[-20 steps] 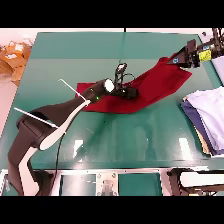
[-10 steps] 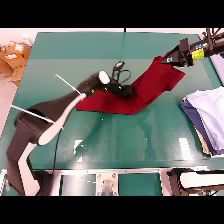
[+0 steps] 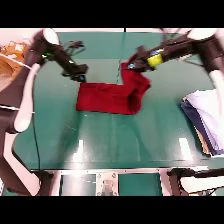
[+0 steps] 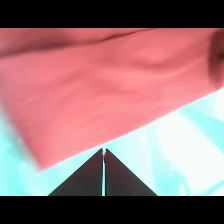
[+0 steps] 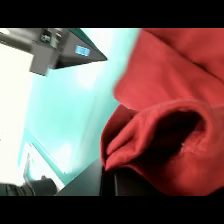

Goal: Fold the shirts.

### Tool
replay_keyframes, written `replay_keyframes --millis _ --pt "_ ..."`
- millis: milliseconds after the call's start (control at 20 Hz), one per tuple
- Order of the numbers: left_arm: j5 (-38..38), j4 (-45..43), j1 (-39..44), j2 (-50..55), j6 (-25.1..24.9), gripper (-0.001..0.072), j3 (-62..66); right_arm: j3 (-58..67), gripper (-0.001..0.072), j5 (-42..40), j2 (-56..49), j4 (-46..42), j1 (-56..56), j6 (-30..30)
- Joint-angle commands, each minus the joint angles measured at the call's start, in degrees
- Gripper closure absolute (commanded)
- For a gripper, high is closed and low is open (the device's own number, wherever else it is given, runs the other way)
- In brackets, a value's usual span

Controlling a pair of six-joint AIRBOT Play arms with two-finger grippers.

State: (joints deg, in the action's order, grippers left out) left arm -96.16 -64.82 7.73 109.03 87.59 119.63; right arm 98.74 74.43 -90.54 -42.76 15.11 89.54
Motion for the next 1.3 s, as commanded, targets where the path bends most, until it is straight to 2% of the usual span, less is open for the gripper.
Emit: replay_keyframes --millis 0,100,150,200,250,300,350,400,550,750,800,850,900,1050,1100,1250 --pt "-2.1 -4.7 -7.9 -1.7 -1.0 0.0682 0.9 -1.3 0.0698 -21.3 -7.1 -0.1 14.0 3.5" --pt "-1.7 -6.3 -10.4 -1.7 -1.8 0.0682 0.9 -1.3 0.0682 -37.2 -15.0 4.2 21.9 3.5" --pt "-1.4 -6.8 -11.5 -1.7 -2.6 0.0682 0.9 -1.2 0.0471 -43.6 -18.6 7.7 25.0 3.5" --pt "-1.1 -7.0 -12.5 -1.7 -2.7 0.0682 0.9 -0.9 0.0210 -47.4 -21.9 10.7 27.1 3.5" --pt "-0.9 -7.0 -13.4 -1.7 -3.7 0.0682 0.9 -0.6 0.0200 -47.6 -23.6 11.2 27.5 3.5" --pt "-0.9 -7.0 -14.3 -1.7 -4.0 0.0682 0.9 -0.6 0.0259 -45.7 -23.9 11.0 26.5 3.4" --pt "-0.9 -6.9 -14.9 -1.7 -4.1 0.0682 0.9 -0.6 0.0364 -42.5 -23.1 11.0 24.3 2.6" --pt "-0.9 -7.0 -15.3 -1.7 -4.2 0.0682 0.9 -0.5 0.0420 -38.5 -21.7 10.9 21.0 0.4" --pt "-0.8 -6.8 -15.3 -1.7 -5.0 0.0682 0.9 -0.5 0.0424 -24.7 -16.1 9.7 9.0 -2.7" --pt "-0.3 -6.8 -15.3 -1.7 -5.0 0.0682 0.9 -1.9 0.0424 -7.6 -10.3 -1.3 -5.4 -2.6" --pt "-0.3 -6.8 -15.3 -1.7 -4.9 0.0682 0.9 -3.7 0.0420 -5.4 -9.6 -4.4 -7.7 -2.6" --pt "-0.3 -6.8 -15.3 -1.7 -4.8 0.0682 0.9 -6.0 0.0349 -4.4 -9.5 -6.2 -9.2 -3.0" --pt "0.0 -6.8 -15.3 -1.7 -4.5 0.0682 0.9 -9.3 0.0226 -4.6 -9.5 -6.6 -10.1 -3.9" --pt "1.2 -6.8 -15.3 -1.7 -4.4 0.0682 0.9 -19.1 0.0198 -10.3 -10.4 -5.9 -9.9 -6.3" --pt "1.2 -6.8 -15.3 -1.7 -3.9 0.0682 0.9 -21.3 0.0149 -12.2 -11.0 -5.9 -9.3 -6.3" --pt "1.2 -6.8 -15.3 -1.7 -3.8 0.0682 0.9 -23.4 0.0147 -13.4 -14.4 -2.4 -6.7 -7.9"
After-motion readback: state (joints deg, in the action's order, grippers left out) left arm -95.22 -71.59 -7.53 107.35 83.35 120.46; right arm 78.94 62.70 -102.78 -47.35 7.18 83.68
